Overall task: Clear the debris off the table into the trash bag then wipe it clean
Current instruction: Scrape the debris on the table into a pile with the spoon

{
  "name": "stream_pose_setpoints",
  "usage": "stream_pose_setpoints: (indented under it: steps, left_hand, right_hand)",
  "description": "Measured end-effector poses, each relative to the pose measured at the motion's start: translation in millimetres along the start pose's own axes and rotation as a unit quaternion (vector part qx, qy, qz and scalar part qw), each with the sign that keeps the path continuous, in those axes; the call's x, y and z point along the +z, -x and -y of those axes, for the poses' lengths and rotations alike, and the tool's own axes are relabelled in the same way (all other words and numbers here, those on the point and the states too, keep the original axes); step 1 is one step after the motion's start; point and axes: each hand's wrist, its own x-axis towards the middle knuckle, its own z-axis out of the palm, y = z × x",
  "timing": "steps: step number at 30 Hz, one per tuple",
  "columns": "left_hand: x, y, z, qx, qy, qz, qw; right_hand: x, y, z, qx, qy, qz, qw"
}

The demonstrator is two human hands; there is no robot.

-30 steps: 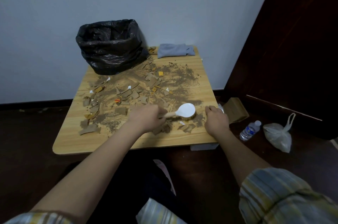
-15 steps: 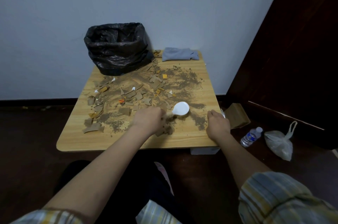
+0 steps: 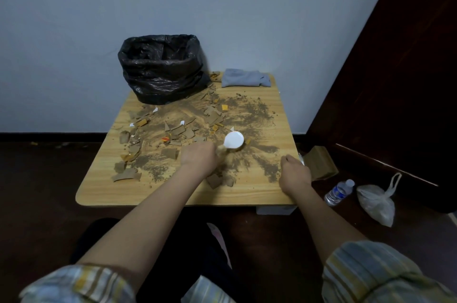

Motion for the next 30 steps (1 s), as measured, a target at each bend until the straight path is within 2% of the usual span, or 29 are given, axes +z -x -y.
stream_pose_setpoints:
  steps: [4, 8, 11, 13, 15, 19, 23, 27, 28, 30]
  left_hand:
    - [-2.0, -5.0, 8.7, -0.032, 0.042, -0.003, 0.999]
    - [-3.0, 2.1, 16.1, -0.03, 0.08, -0.033, 0.996]
    - [-2.6, 12.5, 18.8, -0.009, 0.128, -0.056, 0.99]
    - [-2.6, 18.1, 18.4, 0.008, 0.17, -0.048, 0.984]
    - [-2.5, 23.4, 14.8, 0.018, 0.204, -0.039, 0.978]
    - [2.4, 32.8, 4.1, 0.033, 0.262, -0.044, 0.964]
    - [10.0, 36.1, -3.0, 0.024, 0.283, -0.053, 0.957]
    - [14.0, 35.8, 0.0, 0.045, 0.268, -0.026, 0.962]
    - [14.3, 35.6, 2.2, 0.061, 0.276, -0.015, 0.959]
    - [14.8, 35.5, 9.3, 0.08, 0.292, 0.001, 0.953]
  right_hand:
    - [-8.7, -2.3, 1.1, 0.004, -0.01, 0.014, 1.0]
    - [-12.0, -3.3, 4.1, 0.022, -0.009, 0.02, 1.0]
    - [-12.7, 0.7, 18.8, -0.003, -0.083, -0.046, 0.996]
    - [-14.8, 6.0, 39.2, -0.056, -0.171, -0.107, 0.978]
    - [-20.6, 11.0, 62.8, -0.101, -0.245, -0.131, 0.955]
    - [-38.1, 15.1, 104.7, -0.122, -0.42, -0.036, 0.899]
    - [-49.6, 11.1, 130.1, -0.032, -0.566, 0.018, 0.824]
    - [-56.8, 5.5, 142.7, 0.047, -0.619, 0.07, 0.781]
    - [-58.3, 4.1, 143.1, 0.058, -0.619, 0.077, 0.779]
    - [-60.3, 2.2, 140.9, 0.056, -0.579, 0.061, 0.811]
